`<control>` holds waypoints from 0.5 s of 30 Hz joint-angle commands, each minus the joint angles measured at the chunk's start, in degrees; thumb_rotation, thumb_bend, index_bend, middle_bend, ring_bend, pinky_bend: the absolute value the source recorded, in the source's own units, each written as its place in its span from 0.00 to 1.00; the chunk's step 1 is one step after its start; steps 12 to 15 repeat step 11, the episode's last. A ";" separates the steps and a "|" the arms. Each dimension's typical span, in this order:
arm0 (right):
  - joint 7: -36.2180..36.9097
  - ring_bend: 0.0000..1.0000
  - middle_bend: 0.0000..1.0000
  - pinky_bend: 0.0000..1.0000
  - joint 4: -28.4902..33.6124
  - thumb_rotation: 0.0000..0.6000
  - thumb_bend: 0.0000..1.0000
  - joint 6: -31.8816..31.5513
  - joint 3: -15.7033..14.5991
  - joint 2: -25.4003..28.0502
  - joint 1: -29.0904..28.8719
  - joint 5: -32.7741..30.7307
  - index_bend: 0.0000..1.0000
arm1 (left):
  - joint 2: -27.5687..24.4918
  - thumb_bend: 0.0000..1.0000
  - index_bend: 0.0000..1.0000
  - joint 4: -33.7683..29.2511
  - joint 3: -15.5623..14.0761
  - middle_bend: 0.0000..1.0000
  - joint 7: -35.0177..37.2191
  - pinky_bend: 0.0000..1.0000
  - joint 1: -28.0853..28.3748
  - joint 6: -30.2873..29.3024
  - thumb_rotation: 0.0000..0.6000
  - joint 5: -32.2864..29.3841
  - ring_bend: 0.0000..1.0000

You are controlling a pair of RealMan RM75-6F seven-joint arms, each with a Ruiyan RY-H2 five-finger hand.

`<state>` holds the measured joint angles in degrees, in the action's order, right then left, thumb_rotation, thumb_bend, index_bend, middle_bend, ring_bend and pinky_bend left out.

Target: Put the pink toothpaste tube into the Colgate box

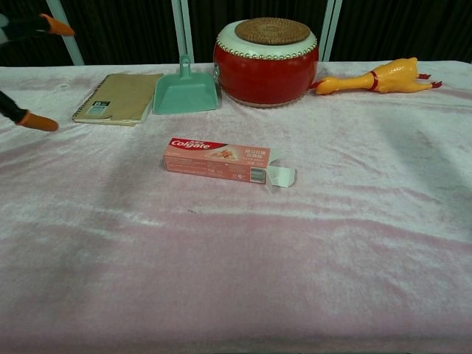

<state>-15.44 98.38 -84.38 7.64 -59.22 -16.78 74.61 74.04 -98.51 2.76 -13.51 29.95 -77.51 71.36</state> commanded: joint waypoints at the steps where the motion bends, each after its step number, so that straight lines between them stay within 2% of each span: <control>1: 2.78 0.00 0.00 0.12 1.79 1.00 0.11 -0.59 -1.97 1.40 3.11 -1.09 0.00 | -4.96 0.07 0.06 -0.63 -4.65 0.00 3.98 0.02 -6.37 -6.58 1.00 5.93 0.00; 4: 4.73 0.00 0.00 0.12 1.47 1.00 0.11 -1.90 -3.70 1.41 6.06 -0.59 0.00 | -7.24 0.07 0.04 1.44 -6.77 0.00 6.35 0.01 -11.22 -11.61 1.00 8.68 0.00; 7: 6.10 0.00 0.00 0.12 0.09 1.00 0.11 -3.30 -4.58 0.62 7.99 0.36 0.00 | -7.67 0.07 0.03 3.58 -7.52 0.00 9.22 0.01 -14.66 -15.20 1.00 10.29 0.00; 11: 7.18 0.00 0.00 0.12 -3.08 1.00 0.11 -4.11 -5.04 -1.20 9.25 1.29 0.00 | -6.93 0.07 0.02 6.28 -7.32 0.00 11.73 0.01 -17.25 -17.32 1.00 10.71 0.00; 15: 7.18 0.00 0.00 0.12 -3.08 1.00 0.11 -4.11 -5.04 -1.20 9.25 1.29 0.00 | -6.93 0.07 0.02 6.28 -7.32 0.00 11.73 0.01 -17.25 -17.32 1.00 10.71 0.00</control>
